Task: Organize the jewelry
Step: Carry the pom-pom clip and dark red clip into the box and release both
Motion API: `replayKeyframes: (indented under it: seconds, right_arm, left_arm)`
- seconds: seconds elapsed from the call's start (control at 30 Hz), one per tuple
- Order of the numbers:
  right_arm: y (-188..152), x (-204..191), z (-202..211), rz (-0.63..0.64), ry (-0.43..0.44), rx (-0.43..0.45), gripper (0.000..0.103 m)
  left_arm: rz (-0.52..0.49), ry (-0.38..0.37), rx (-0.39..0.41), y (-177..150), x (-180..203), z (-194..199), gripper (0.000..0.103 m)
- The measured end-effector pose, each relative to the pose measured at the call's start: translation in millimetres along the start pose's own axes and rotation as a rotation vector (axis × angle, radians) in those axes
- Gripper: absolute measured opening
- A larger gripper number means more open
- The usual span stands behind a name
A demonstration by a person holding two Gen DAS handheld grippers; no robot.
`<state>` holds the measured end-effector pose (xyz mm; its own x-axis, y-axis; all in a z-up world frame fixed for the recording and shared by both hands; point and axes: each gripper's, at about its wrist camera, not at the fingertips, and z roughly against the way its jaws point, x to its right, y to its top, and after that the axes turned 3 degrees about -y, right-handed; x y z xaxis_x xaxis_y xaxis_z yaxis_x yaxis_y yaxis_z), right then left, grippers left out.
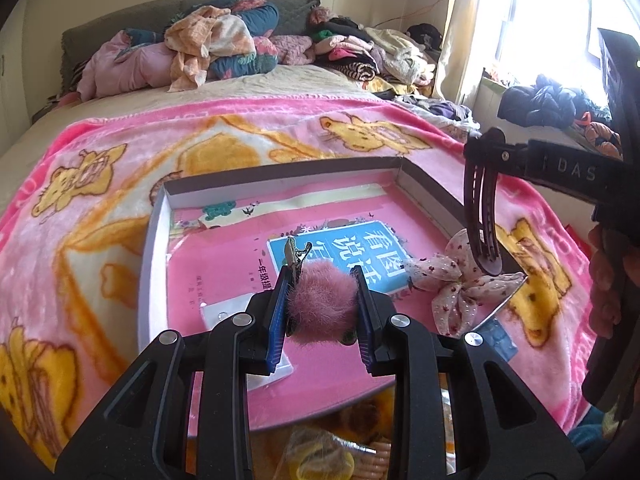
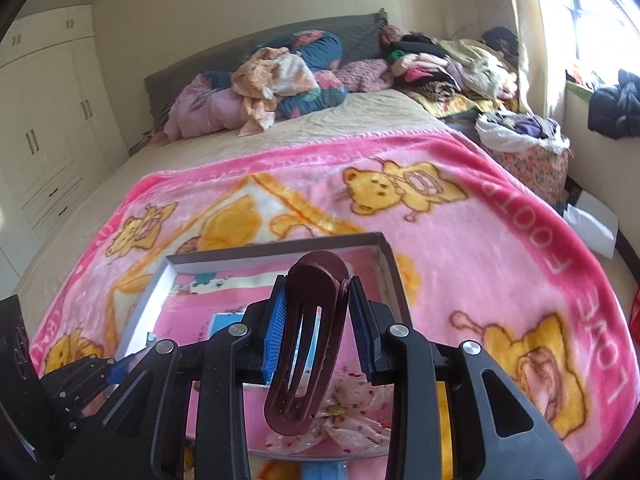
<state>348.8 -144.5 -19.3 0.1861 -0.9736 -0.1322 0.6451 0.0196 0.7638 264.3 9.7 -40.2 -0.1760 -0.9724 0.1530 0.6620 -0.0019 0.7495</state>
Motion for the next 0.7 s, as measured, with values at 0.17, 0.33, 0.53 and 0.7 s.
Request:
replayKeyframes:
  seconds: [0.17,0.33,0.53,0.7]
  right_arm:
    - [-8.1,8.5,-15.8,-0.012,-0.020,-0.028,0.029]
    - [-12.7,14.0,-25.6,-0.016,-0.035,-0.046,0.029]
    - [-23.9,13.2,-42.5,0.007,-0.067,-0.084,0.029]
    - [-28.1,12.6,-48.3,0.031,-0.096,-0.088,0.029]
  left_arm:
    - [-0.008,-0.002,-0.023,-1.0,3.7,-12.3,0.022]
    - [-0.021,-0.012,-0.047,-4.7,8.5,-23.2,0.022]
    - [-0.028,-0.012,-0.066,-8.3,11.5,-31.4,0.022]
    - [-0.027,-0.015,-0.077,-9.1,11.4,-35.8,0.022]
